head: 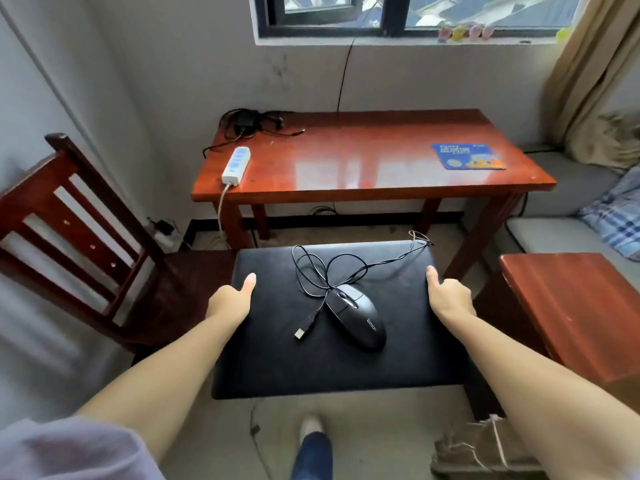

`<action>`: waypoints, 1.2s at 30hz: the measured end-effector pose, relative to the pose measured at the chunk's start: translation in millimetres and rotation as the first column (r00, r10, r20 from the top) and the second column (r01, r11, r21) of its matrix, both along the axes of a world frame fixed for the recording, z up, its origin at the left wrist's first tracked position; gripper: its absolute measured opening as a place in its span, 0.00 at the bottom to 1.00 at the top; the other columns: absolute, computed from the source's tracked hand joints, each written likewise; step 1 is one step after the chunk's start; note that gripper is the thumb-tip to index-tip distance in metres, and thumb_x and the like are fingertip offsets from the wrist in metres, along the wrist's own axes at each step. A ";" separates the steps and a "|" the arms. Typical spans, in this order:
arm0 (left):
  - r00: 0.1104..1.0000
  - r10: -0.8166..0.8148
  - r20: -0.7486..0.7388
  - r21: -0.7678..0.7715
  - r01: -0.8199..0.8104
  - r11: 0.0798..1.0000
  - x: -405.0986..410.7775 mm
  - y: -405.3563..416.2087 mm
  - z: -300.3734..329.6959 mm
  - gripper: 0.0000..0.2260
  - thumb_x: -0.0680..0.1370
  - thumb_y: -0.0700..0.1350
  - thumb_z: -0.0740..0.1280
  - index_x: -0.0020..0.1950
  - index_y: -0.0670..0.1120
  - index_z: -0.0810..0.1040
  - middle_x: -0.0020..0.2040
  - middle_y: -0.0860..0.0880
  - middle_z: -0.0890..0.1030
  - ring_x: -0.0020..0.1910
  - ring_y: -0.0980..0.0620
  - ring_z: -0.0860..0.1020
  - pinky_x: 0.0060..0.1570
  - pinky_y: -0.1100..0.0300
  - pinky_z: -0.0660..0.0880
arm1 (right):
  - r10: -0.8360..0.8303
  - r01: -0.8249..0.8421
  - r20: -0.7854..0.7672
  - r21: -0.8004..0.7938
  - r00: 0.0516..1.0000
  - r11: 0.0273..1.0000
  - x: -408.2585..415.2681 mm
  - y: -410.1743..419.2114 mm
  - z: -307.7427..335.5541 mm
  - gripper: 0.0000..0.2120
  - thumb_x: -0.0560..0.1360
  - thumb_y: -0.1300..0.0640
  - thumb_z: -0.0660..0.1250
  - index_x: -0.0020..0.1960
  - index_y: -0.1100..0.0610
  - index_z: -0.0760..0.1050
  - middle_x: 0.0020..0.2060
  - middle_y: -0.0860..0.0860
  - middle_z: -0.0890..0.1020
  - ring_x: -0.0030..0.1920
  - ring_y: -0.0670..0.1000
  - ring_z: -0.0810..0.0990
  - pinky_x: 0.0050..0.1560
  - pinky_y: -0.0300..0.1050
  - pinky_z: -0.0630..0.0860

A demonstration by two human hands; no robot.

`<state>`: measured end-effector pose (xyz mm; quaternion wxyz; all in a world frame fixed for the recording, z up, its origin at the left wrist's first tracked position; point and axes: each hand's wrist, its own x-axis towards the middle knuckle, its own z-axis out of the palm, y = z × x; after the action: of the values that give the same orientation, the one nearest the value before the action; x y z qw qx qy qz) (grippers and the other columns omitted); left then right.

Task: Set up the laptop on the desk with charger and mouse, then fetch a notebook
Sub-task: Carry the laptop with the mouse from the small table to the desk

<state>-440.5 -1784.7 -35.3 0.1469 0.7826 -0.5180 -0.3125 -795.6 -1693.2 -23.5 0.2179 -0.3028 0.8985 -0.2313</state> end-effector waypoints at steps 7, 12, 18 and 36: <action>0.992 -0.108 0.064 -0.024 0.109 0.994 -75.8 -161.9 28.8 0.31 0.76 0.65 0.55 0.50 0.36 0.75 0.56 0.36 0.79 0.56 0.37 0.76 0.48 0.52 0.68 | -0.085 0.085 0.010 0.029 0.996 0.996 -64.3 -127.6 19.4 0.35 0.77 0.37 0.48 0.59 0.67 0.73 0.59 0.65 0.77 0.60 0.64 0.74 0.57 0.53 0.70; 0.991 -0.131 0.042 -0.017 0.132 0.991 -133.6 -255.4 22.7 0.34 0.76 0.65 0.55 0.54 0.33 0.75 0.57 0.35 0.79 0.57 0.36 0.76 0.51 0.51 0.70 | -0.052 0.052 0.012 0.027 0.999 0.998 -124.6 -220.2 20.7 0.34 0.78 0.38 0.48 0.59 0.68 0.73 0.60 0.65 0.77 0.60 0.64 0.74 0.58 0.52 0.70; 0.995 -0.099 0.021 -0.034 0.100 0.994 -215.8 -371.7 14.1 0.33 0.77 0.63 0.55 0.53 0.32 0.76 0.56 0.34 0.79 0.57 0.35 0.75 0.50 0.52 0.69 | -0.015 0.015 0.017 -0.013 1.000 1.000 -205.4 -347.6 12.2 0.32 0.78 0.39 0.50 0.61 0.66 0.71 0.60 0.65 0.76 0.61 0.64 0.73 0.58 0.53 0.70; 0.997 -0.063 0.053 0.137 0.055 0.989 -324.2 -645.3 -34.8 0.31 0.78 0.62 0.55 0.61 0.34 0.72 0.61 0.35 0.76 0.61 0.36 0.73 0.57 0.50 0.70 | 0.013 -0.010 -0.045 0.071 0.999 0.997 -322.1 -636.9 -45.0 0.28 0.76 0.37 0.49 0.60 0.59 0.69 0.55 0.64 0.77 0.55 0.63 0.75 0.44 0.52 0.66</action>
<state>-764.7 -2430.0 -70.1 0.0693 0.7836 -0.5227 -0.3284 -1117.6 -2330.1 -68.5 0.2094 -0.3055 0.9090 -0.1912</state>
